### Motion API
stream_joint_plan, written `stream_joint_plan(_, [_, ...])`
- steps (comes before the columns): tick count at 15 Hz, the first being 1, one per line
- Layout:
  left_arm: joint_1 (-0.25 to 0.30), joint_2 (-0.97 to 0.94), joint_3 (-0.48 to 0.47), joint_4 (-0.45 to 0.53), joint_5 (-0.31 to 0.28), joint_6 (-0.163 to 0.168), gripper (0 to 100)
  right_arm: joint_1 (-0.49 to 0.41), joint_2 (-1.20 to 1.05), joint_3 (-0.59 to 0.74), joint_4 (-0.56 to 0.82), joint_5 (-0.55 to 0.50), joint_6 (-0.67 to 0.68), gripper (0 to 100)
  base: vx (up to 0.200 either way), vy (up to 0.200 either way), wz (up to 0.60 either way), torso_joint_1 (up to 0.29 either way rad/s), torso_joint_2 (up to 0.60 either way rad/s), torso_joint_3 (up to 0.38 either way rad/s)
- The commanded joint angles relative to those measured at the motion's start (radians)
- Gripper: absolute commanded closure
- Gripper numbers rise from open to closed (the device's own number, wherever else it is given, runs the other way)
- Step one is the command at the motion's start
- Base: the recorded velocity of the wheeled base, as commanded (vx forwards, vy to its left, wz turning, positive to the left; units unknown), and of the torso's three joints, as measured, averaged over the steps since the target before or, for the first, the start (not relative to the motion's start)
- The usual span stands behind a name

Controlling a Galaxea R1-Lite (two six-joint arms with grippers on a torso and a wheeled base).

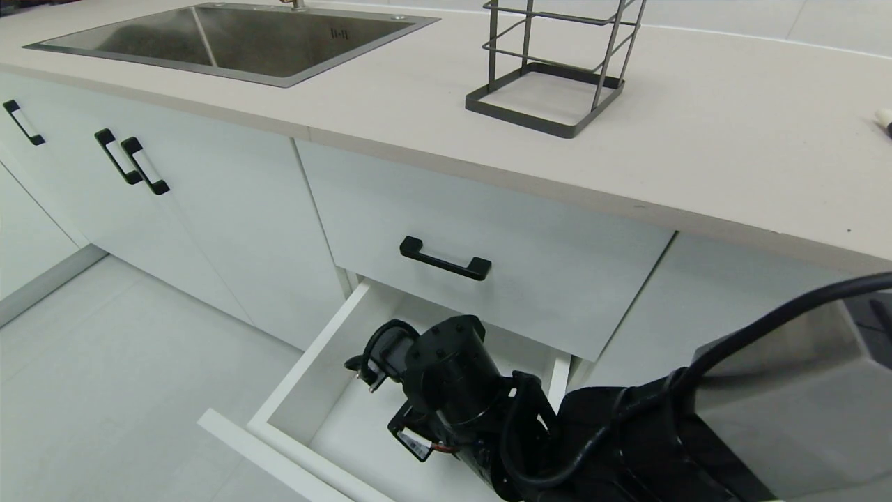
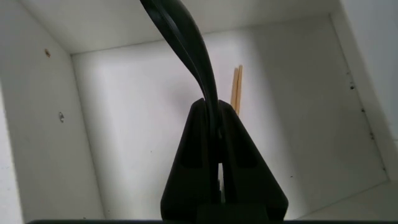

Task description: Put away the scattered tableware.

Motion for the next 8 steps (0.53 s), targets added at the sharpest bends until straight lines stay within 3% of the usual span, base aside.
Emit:
stream_joint_plan(1, [0.000,0.001,0.000,0.000,0.000,0.000,0,-0.002,0.040,-0.005,0.000,-0.002,0.010,100,0.000,0.000,0.00,0.000,0.00,0.000])
stream_joint_plan(3, [0.000,0.001,0.000,0.000,0.000,0.000,0,-0.018,0.061,-0.012,0.002,-0.063,0.018,100,0.000,0.000,0.00,0.000,0.00,0.000])
stream_joint_plan(8, [0.000,0.001,0.000,0.000,0.000,0.000,0,-0.024,0.092,-0.012,0.002,-0.069,0.021,100,0.000,0.000,0.00,0.000,0.00,0.000])
